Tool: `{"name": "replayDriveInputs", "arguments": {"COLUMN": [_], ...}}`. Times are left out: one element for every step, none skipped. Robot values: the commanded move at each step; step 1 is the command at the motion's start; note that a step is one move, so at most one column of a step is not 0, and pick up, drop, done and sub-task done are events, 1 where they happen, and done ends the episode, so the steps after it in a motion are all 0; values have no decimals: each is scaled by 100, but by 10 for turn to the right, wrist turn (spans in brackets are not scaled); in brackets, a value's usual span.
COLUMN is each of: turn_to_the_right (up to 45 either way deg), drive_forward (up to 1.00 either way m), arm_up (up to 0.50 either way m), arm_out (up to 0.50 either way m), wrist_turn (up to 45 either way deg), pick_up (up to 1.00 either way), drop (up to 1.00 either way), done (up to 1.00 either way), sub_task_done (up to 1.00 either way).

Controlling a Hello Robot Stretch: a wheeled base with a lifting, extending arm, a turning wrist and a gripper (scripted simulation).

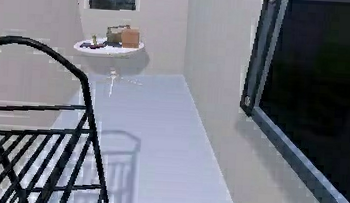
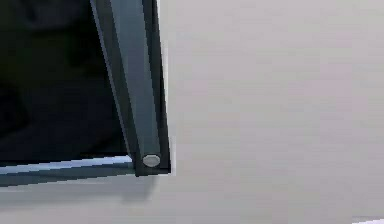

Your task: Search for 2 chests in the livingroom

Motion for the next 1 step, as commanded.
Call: {"name": "replayDriveInputs", "arguments": {"turn_to_the_right": [-210], "drive_forward": [0], "arm_up": [0], "arm_out": [0], "wrist_turn": [0], "pick_up": [0], "drop": [0], "done": [0], "sub_task_done": [0]}}
